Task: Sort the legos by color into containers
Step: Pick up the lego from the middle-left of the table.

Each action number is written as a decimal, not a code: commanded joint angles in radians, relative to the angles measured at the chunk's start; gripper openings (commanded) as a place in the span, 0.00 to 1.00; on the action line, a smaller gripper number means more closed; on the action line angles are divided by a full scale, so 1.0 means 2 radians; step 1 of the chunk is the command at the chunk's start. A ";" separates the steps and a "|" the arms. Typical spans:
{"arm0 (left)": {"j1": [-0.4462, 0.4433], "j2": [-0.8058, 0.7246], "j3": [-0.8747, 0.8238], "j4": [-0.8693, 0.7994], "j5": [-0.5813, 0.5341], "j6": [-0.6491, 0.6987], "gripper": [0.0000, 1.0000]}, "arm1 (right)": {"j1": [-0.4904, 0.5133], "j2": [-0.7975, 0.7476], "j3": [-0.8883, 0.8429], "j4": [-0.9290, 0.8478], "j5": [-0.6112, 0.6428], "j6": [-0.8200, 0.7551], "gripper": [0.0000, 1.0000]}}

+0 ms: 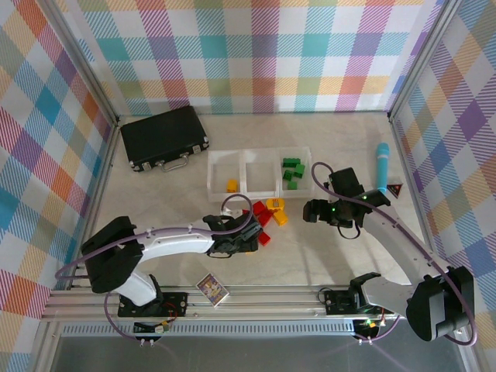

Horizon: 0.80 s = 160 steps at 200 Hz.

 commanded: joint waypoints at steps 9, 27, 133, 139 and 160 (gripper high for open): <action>-0.002 0.020 0.009 0.014 0.016 -0.011 0.85 | 0.004 -0.010 0.001 -0.011 -0.006 -0.004 0.88; -0.003 0.030 0.014 0.017 0.018 -0.014 0.84 | 0.004 -0.011 0.001 -0.011 -0.006 -0.004 0.88; -0.004 0.089 0.050 0.008 0.025 -0.018 0.78 | 0.003 -0.009 -0.004 -0.006 -0.008 -0.010 0.88; -0.003 0.093 0.051 0.005 0.023 -0.021 0.76 | 0.003 -0.010 -0.003 -0.005 -0.008 -0.009 0.88; 0.001 0.103 0.053 -0.005 0.022 -0.037 0.68 | 0.004 -0.011 -0.005 -0.005 -0.008 -0.010 0.88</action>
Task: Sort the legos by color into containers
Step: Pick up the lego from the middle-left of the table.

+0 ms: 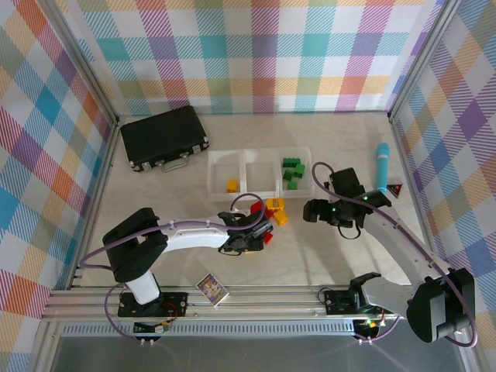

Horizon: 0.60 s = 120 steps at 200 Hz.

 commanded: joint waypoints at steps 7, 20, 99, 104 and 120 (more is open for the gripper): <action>0.004 0.030 0.004 -0.005 0.012 -0.023 0.66 | 0.003 -0.008 -0.004 -0.005 -0.008 -0.010 0.88; 0.007 0.034 0.002 -0.001 0.016 -0.025 0.63 | 0.004 -0.007 -0.004 -0.004 -0.009 -0.010 0.87; 0.024 0.057 0.007 0.033 0.031 -0.029 0.49 | 0.004 -0.004 0.005 -0.011 -0.006 -0.010 0.87; 0.024 0.058 0.008 0.035 0.032 -0.029 0.47 | 0.003 -0.004 0.006 -0.013 -0.005 -0.009 0.87; 0.025 0.060 0.011 0.043 0.037 -0.025 0.42 | 0.003 -0.007 0.008 -0.014 -0.007 -0.010 0.87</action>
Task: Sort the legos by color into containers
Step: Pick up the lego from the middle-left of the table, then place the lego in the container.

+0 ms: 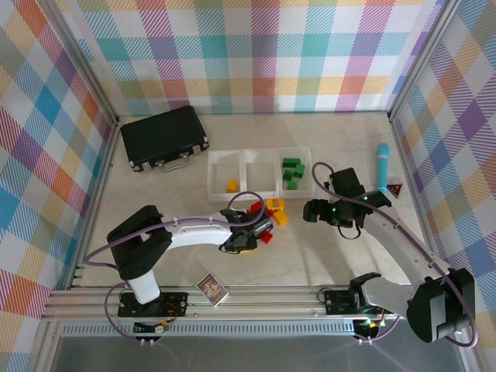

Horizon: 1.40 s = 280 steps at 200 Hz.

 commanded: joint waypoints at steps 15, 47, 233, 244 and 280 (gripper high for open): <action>0.010 0.042 -0.005 0.081 0.040 -0.002 0.39 | 0.003 -0.010 0.008 -0.016 -0.009 -0.009 0.87; 0.009 0.006 -0.029 0.107 0.037 -0.002 0.31 | 0.004 -0.017 0.011 -0.020 -0.008 -0.007 0.87; 0.191 -0.052 0.212 -0.083 -0.031 0.229 0.31 | 0.004 -0.032 0.002 -0.025 -0.019 -0.002 0.88; 0.202 -0.032 0.236 -0.082 -0.020 0.242 0.31 | 0.004 -0.034 0.001 -0.025 -0.019 -0.002 0.88; 0.227 0.030 0.285 -0.076 -0.005 0.258 0.31 | 0.004 -0.030 0.003 -0.023 -0.021 -0.002 0.88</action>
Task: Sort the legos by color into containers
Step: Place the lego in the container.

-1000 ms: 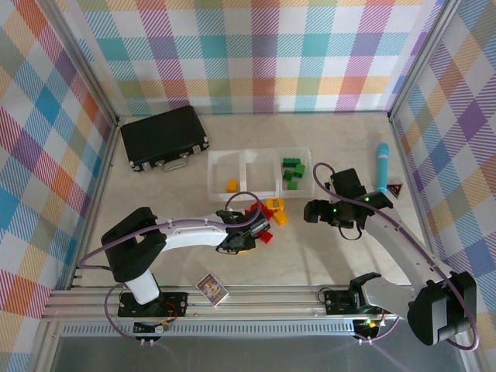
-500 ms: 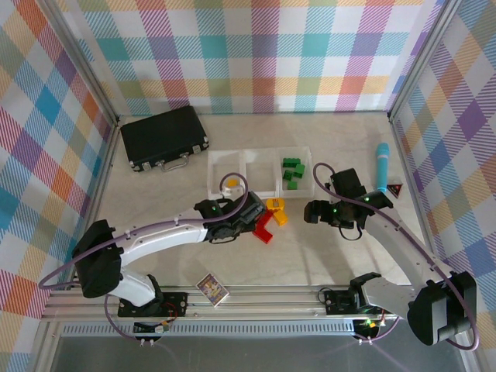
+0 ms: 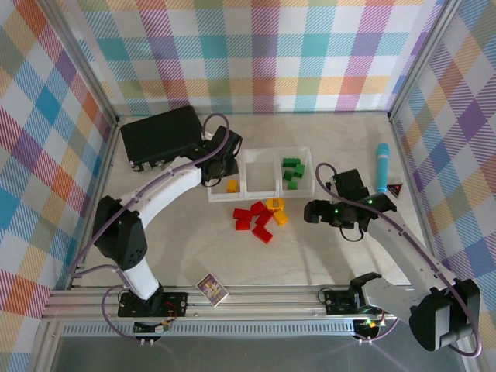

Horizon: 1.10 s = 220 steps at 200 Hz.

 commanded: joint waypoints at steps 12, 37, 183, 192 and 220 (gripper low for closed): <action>0.025 0.053 0.041 -0.009 0.032 0.034 0.31 | 0.004 0.000 0.001 -0.008 -0.010 -0.002 0.88; 0.043 0.083 0.054 0.002 0.045 0.034 0.31 | 0.004 -0.006 0.001 -0.012 -0.016 -0.001 0.88; 0.060 0.029 -0.011 0.076 0.091 0.048 0.95 | 0.057 0.021 -0.029 0.037 -0.035 0.047 0.88; 0.059 0.005 -0.028 0.082 0.097 0.047 0.97 | 0.061 0.026 -0.028 0.040 -0.029 0.047 0.88; 0.056 -0.066 -0.086 0.104 0.119 0.040 1.00 | 0.076 0.059 -0.021 0.053 -0.013 0.042 0.88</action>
